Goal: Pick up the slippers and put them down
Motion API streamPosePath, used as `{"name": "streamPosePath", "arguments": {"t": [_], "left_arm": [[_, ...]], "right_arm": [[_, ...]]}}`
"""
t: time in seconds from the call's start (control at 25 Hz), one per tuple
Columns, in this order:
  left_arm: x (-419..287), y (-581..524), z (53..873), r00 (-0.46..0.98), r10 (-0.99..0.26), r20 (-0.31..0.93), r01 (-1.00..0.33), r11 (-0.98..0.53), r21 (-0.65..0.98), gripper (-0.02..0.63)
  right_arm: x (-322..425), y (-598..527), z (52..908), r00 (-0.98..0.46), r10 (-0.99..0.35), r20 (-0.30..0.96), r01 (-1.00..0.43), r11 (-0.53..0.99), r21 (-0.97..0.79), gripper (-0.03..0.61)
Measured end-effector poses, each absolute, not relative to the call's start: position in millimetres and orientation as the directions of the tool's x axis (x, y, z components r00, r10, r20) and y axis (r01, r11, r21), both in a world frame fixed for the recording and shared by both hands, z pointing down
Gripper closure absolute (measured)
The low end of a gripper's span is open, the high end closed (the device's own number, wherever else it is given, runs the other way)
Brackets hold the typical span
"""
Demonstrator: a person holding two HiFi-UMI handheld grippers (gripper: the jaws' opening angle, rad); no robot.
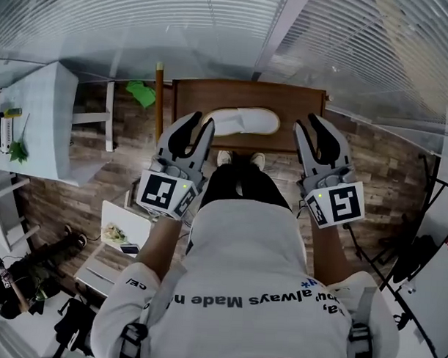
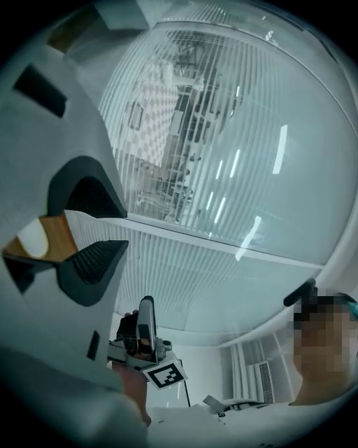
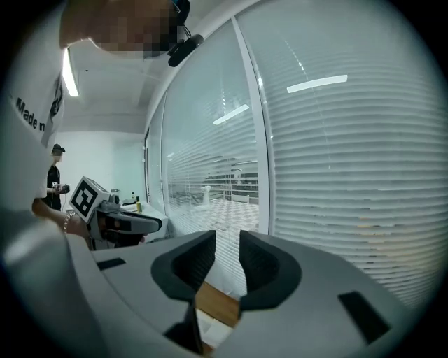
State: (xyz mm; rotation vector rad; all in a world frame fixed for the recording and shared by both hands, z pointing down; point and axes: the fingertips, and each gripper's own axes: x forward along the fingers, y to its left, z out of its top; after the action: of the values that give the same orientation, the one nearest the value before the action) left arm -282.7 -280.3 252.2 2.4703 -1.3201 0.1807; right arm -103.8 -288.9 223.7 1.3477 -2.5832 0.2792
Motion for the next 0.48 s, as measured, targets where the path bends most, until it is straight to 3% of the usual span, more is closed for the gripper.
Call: {"name": "streamPosePath", "arguments": {"t": [0.48], "left_arm": [[-290.5,-279.1,369.2,0.55,-0.721,0.422,-0.835,-0.465,0.293,0.503]], "right_arm": [[-99.7,-289.2,326.1,-0.566,-0.722,0.398,-0.813,0.569,-0.123,0.46]]}}
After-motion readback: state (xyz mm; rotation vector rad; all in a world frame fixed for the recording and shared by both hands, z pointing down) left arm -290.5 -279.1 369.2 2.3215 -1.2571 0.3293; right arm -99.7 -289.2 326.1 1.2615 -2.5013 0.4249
